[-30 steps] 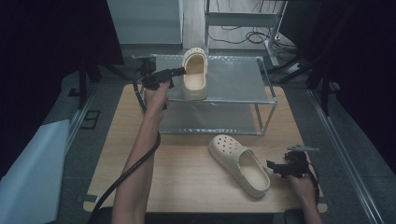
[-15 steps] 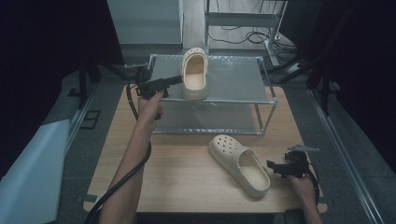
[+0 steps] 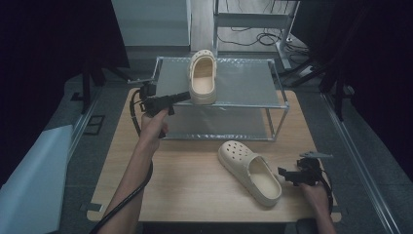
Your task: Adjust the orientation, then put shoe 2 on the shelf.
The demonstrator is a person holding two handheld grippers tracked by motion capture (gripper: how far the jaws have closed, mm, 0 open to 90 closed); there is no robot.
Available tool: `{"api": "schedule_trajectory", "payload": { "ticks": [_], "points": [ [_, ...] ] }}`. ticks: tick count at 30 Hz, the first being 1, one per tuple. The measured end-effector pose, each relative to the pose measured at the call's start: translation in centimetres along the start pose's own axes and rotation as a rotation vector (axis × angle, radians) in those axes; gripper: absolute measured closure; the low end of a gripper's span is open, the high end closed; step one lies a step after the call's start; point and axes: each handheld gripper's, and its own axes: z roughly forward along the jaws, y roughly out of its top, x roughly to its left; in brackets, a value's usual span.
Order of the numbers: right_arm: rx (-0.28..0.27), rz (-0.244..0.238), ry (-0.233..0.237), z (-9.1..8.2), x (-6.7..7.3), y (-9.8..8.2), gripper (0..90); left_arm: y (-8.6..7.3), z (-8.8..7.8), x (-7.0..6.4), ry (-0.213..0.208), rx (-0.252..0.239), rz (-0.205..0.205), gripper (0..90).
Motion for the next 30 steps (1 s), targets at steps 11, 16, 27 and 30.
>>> {"api": "schedule_trajectory", "payload": {
  "ticks": [11, 16, 27, 30],
  "points": [
    [-0.003, -0.001, -0.001, -0.1, 0.0, 0.0, 4.9, -2.5, -1.0, -0.8, -0.042, 0.034, 0.05, 11.7],
    [-0.013, -0.002, -0.007, -0.2, 0.0, 0.0, 4.7, -3.7, -1.5, -0.9, -0.047, 0.05, 0.072, 11.8],
    [-0.021, -0.016, -0.017, -0.3, 0.1, 0.1, 3.9, -6.9, -2.4, -0.5, -0.056, 0.075, 0.113, 11.5],
    [-0.021, -0.024, -0.02, -0.3, 0.2, 0.2, 2.7, -8.0, -2.7, 0.1, -0.054, 0.075, 0.108, 11.3]
  ]
}}
